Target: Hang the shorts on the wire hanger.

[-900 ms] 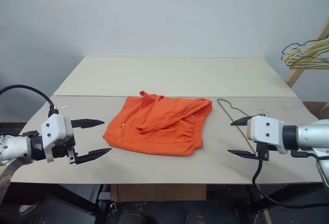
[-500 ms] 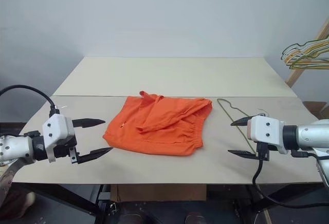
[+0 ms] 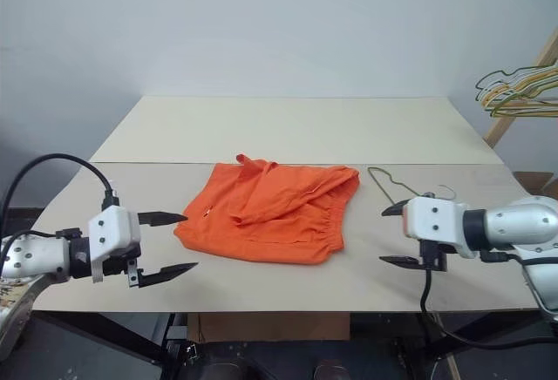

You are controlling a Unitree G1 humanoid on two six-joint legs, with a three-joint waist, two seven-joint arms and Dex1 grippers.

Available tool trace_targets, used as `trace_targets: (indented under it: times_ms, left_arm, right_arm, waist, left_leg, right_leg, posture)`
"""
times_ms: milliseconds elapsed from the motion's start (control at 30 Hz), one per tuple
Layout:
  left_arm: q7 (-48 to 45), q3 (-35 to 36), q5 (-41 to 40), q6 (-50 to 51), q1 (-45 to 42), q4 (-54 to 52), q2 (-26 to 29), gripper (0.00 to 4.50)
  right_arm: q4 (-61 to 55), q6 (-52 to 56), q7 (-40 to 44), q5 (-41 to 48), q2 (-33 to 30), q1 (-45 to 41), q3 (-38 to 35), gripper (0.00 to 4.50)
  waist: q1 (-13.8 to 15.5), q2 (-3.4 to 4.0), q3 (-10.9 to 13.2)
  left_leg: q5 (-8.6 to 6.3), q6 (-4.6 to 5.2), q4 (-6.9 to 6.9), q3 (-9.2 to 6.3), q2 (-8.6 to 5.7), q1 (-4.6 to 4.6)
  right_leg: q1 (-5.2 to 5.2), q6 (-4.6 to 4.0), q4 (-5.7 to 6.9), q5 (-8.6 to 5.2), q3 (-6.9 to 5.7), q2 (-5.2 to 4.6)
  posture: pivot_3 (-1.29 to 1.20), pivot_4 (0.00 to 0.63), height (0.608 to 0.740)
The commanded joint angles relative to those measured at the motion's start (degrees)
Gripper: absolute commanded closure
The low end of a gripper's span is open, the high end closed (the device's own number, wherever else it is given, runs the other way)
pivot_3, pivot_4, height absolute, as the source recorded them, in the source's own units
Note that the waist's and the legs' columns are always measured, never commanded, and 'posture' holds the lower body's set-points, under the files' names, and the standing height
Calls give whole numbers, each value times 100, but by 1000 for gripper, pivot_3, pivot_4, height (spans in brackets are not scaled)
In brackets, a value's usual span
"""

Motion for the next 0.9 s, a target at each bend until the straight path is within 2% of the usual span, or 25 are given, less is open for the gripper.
trace_targets:
  times_ms: [33,300,533,633,700,733,900]
  left_arm:
    - [-102,-183,257,-183,10,147,152,0]
    - [-246,-598,617,-448,-258,551,203,0]
    - [-244,-568,760,-542,-81,586,252,0]
    - [-209,-492,768,-532,54,571,244,0]
    - [-182,-565,906,-530,101,645,278,0]
    - [-165,-633,1024,-593,96,721,290,0]
    - [-5,-1013,1665,-858,-314,1273,291,0]
  right_arm:
    - [-293,177,-384,-320,272,-328,450,30]
    - [222,-433,-993,-2327,1090,-1325,2300,30]
    - [959,-954,-1113,-3264,1578,-1873,3104,30]
    - [1182,-1065,-1249,-3377,1727,-1922,3143,833]
    - [1332,-1183,-1289,-3516,1758,-1927,3195,1607]
    - [1378,-1217,-1307,-3583,1775,-1927,3209,1842]
    - [1482,-1231,-1301,-3677,1898,-1943,3181,3749]
  waist:
    - [-17,0,0]
    - [-118,-1,0]
    - [-124,-2,-1]
    - [-117,-2,-1]
    - [-114,-2,-1]
    - [-103,-2,-1]
    - [-88,-2,-1]
  left_leg:
    - [0,0,0,0,0,1]
    - [0,-1,-1,5,7,-14]
    - [0,-1,0,6,14,-56]
    - [0,-1,0,3,17,-62]
    - [0,-2,1,3,18,-59]
    - [0,-2,3,3,17,-58]
    - [1,-2,3,3,17,-43]
  right_leg:
    - [0,-1,0,0,0,2]
    - [-26,-14,3,3,7,26]
    - [-80,-27,23,13,15,39]
    - [-86,-31,27,14,15,44]
    - [-87,-32,40,14,15,45]
    - [-87,-33,46,14,15,45]
    - [-83,-40,62,9,16,49]
  posture:
    - [-15,0,740]
    - [-21,0,740]
    - [15,0,740]
    - [22,0,740]
    - [28,0,740]
    - [29,0,740]
    - [25,0,740]
